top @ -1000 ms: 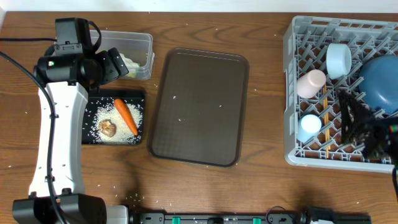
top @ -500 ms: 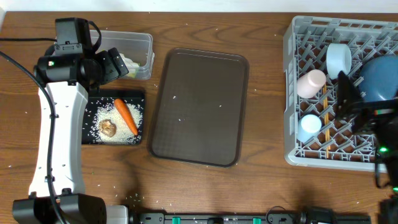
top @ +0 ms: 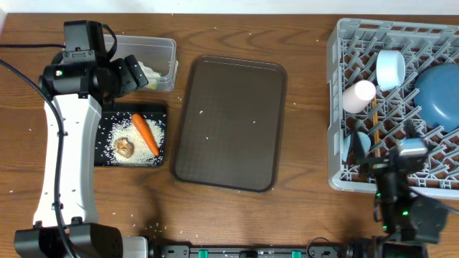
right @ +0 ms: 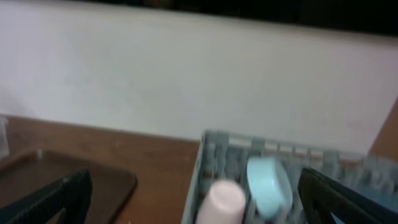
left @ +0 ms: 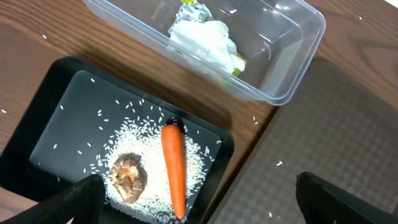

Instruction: Sort waste into correct bins and load items into the dishwasher rack

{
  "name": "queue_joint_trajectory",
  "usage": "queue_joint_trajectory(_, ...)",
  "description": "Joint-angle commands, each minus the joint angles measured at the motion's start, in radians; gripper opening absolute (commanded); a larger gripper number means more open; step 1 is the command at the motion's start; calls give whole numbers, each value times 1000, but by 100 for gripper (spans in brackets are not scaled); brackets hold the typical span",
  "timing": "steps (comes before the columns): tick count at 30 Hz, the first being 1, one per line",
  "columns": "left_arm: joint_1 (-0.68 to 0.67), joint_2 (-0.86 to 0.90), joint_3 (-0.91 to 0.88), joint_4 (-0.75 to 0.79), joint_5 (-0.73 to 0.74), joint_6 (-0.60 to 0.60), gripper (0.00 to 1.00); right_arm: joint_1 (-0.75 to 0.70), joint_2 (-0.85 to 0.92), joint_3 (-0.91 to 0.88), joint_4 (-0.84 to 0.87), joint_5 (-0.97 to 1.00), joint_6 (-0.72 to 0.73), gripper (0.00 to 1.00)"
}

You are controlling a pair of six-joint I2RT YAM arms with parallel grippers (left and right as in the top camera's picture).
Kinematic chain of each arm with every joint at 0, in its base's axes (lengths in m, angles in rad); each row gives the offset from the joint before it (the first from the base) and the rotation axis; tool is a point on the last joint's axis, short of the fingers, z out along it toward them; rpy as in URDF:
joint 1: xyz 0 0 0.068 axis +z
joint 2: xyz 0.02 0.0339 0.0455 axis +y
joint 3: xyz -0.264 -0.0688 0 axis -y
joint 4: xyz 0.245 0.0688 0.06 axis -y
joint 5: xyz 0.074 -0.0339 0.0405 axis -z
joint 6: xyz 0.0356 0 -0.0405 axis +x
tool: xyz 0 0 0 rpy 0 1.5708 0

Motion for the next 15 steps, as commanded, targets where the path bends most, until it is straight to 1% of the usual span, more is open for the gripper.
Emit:
queue_joint_trajectory(1,2,1,11,0,-5,-2,98,0,-72,-95,6,42,-2,99)
queue_joint_trajectory(4,2,1,11,0,-5,-2,98,0,-127,-172,6,46,-3,99)
queue_joint_trajectory(12,2,1,11,0,-5,-2,98,0,-198,-297,6,49,-2,99)
queue_joint_trajectory(15,2,1,11,0,-5,-2,98,1,-222,-304,-55,49,-2,99)
